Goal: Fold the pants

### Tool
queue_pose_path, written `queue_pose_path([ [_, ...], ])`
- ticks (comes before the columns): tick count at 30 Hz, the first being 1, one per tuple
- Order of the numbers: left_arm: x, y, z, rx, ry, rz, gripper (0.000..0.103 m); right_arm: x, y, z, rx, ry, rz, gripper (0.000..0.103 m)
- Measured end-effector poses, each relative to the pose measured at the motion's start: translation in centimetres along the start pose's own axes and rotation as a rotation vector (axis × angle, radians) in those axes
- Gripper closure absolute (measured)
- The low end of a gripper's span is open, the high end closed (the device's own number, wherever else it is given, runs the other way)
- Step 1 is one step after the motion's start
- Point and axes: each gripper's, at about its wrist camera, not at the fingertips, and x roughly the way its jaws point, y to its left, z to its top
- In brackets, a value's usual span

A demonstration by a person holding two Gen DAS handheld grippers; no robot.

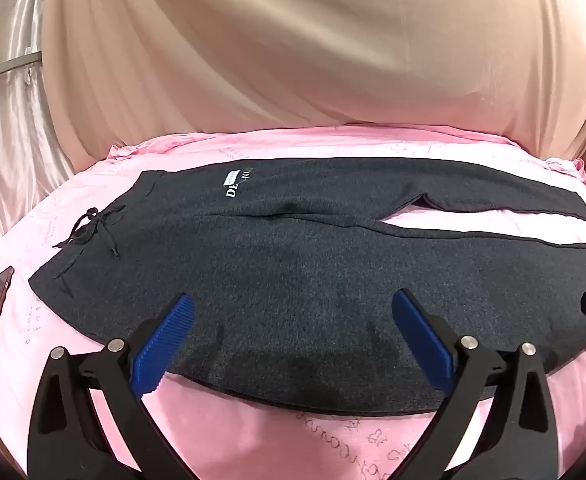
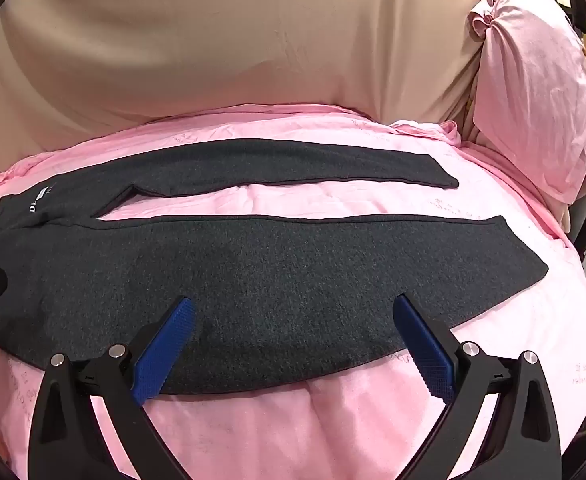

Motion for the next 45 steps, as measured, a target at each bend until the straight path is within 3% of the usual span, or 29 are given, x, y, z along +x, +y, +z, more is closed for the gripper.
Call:
queue_pose_path([
  [45,0.29,0.29,-0.13,-0.008,0.012,-0.002,0.006,0.49,0.15,0.08,-0.006,0.009,0.019,0.005],
])
